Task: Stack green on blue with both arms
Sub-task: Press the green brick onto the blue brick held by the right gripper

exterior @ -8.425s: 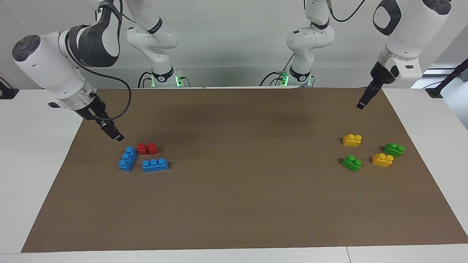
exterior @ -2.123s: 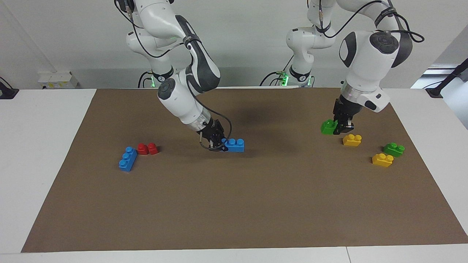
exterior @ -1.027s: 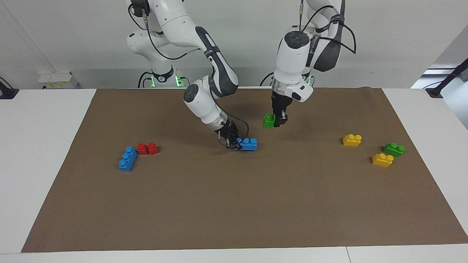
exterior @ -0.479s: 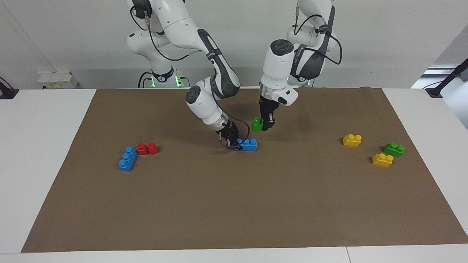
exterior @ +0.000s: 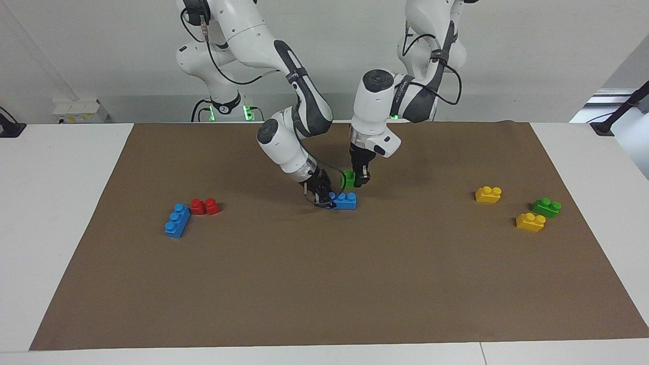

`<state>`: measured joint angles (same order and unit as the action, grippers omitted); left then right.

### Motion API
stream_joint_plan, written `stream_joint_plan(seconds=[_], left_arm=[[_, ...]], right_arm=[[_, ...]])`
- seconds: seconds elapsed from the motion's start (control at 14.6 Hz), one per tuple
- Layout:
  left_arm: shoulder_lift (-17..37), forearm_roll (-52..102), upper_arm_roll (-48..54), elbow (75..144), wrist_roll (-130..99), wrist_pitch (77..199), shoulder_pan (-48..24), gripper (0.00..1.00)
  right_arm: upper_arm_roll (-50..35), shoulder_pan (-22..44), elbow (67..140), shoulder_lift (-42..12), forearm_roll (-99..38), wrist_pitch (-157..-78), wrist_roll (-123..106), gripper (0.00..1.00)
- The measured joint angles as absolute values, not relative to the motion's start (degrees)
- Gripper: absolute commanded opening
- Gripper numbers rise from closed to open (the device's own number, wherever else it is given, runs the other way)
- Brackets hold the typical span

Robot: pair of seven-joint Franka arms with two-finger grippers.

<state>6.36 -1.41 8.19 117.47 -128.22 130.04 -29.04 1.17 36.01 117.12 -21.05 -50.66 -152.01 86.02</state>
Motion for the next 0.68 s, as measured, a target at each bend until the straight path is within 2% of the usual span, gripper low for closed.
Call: stream_joint_plan(seconds=[0.68], left_arm=[[10.61,-5.22,8.10,117.33,-132.24,133.19,-30.93,0.00]], right_arm=[[1.18,36.01,117.17,-21.04,-50.67,-152.08,86.02,0.00]])
